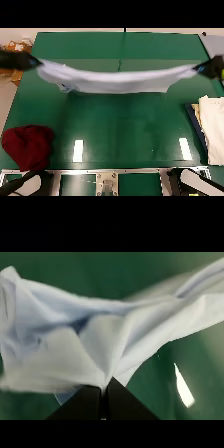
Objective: Fold the shirts.
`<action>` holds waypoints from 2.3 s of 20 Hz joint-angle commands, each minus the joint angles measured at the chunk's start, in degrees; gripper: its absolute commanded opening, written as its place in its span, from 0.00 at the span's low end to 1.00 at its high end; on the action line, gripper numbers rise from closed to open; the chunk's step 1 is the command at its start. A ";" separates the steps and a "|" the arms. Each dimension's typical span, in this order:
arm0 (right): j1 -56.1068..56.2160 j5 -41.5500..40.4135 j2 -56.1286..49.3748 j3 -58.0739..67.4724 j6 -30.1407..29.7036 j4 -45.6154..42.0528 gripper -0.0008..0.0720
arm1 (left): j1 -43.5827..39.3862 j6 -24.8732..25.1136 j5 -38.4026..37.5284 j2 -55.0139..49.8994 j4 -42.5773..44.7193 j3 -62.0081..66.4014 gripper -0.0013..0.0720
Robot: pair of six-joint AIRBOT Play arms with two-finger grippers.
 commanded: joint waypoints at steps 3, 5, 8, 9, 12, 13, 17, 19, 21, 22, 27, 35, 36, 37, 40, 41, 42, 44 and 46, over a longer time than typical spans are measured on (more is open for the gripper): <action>-1.66 -9.79 12.96 22.75 10.25 3.56 0.02 | -0.02 -1.60 8.17 13.16 0.37 29.33 0.04; -3.69 -14.43 17.25 26.80 11.56 3.37 0.03 | -0.02 -2.03 11.52 16.57 0.44 33.79 0.04; -7.28 -17.05 21.81 28.13 11.85 2.25 0.03 | -0.02 -3.17 13.14 20.24 0.46 34.01 0.04; -7.89 -16.94 22.58 28.11 11.96 1.05 0.03 | -0.02 -3.13 13.18 20.41 0.46 34.01 0.04; -7.89 -16.68 22.40 26.62 11.93 -0.96 0.03 | -0.02 -3.56 13.18 20.39 0.42 30.91 0.04; -7.82 -16.57 21.88 24.81 11.91 -0.87 0.03 | -0.02 -3.54 13.16 20.15 -0.04 28.09 0.04; -5.53 -16.92 17.97 9.42 9.18 1.03 0.03 | -0.02 -3.32 11.65 14.91 -4.55 13.29 0.04; 0.72 -20.96 14.67 -0.50 4.85 0.96 0.03 | -0.17 -1.81 11.10 9.09 -9.20 5.35 0.04; 6.54 -27.98 9.25 -8.94 1.75 0.07 0.03 | -3.08 1.97 12.96 1.49 -9.64 -1.46 0.04; 8.63 -31.43 5.46 -12.13 0.79 -0.02 0.03 | -5.33 3.56 14.43 -2.95 -9.64 -4.39 0.04; 12.94 -42.12 -18.10 -13.79 0.70 0.70 0.03 | -12.52 4.37 26.05 -26.10 -8.66 -7.63 0.04; 12.98 -42.45 -38.93 2.16 0.72 6.27 0.03 | -11.87 3.56 42.21 -33.18 -14.12 -4.24 0.04; 12.98 -42.47 -39.82 4.24 0.72 7.30 0.03 | -11.87 3.56 43.06 -33.18 -14.01 -2.80 0.04; 12.98 -42.47 -40.52 6.27 0.72 8.15 0.03 | -11.87 3.56 43.71 -33.18 -13.75 -1.36 0.04; 13.00 -42.47 -41.86 11.76 0.72 8.52 0.03 | -11.87 3.50 44.17 -33.18 -12.55 2.62 0.04; 13.00 -42.47 -41.97 12.59 0.74 8.52 0.03 | -11.87 3.43 44.04 -33.18 -11.98 3.13 0.04; 13.00 -42.45 -41.97 12.76 0.72 8.50 0.03 | -11.87 3.32 43.58 -33.18 -11.82 3.13 0.04; 12.98 -40.72 -42.23 12.74 0.72 7.41 0.03 | -11.87 1.86 41.27 -33.31 -8.28 2.99 0.04; 12.37 -35.45 -42.32 12.74 0.74 4.02 0.03 | -11.54 -2.49 36.61 -33.29 -0.70 2.99 0.04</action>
